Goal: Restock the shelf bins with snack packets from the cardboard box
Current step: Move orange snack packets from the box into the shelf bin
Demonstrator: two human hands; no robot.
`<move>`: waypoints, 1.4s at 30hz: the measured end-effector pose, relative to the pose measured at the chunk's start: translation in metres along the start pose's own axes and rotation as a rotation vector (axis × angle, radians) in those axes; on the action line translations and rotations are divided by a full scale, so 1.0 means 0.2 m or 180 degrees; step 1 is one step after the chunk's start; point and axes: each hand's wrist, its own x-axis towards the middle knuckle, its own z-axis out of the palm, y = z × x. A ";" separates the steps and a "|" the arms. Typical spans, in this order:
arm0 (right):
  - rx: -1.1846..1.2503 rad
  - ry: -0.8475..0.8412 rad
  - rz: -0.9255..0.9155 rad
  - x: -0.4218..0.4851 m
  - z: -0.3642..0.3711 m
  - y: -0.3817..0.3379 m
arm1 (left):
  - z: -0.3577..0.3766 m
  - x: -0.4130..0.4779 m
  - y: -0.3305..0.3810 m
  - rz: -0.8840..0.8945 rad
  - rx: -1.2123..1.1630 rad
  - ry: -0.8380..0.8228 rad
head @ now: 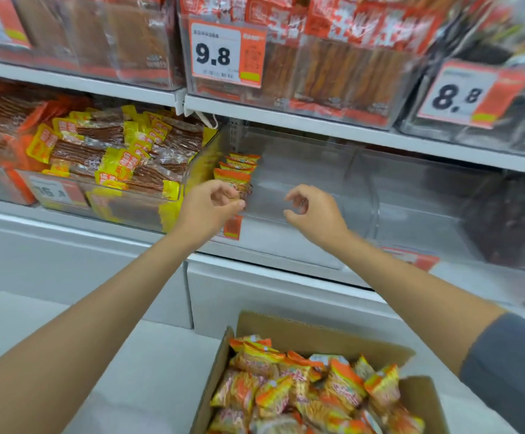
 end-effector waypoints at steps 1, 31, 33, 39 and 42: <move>-0.0002 0.0003 -0.0008 -0.09 -0.04 0.01 | 0.05 -0.07 0.03 -0.0060 -0.0021 -0.0139; 0.1723 -0.1650 0.0911 -1.18 -0.07 0.44 | 0.63 -0.95 -0.10 -0.2836 -0.1249 -0.2448; 0.1622 -0.1422 0.0988 -1.19 -0.07 0.44 | 0.62 -0.95 -0.09 -0.2963 -0.1712 -0.2019; 0.2321 -0.1013 0.1968 -1.14 -0.01 0.45 | 0.58 -0.93 -0.06 -0.2492 -0.1319 -0.1918; 0.2171 -0.1166 0.1554 -1.09 0.01 0.42 | 0.51 -0.88 -0.02 -0.1956 -0.0756 -0.2081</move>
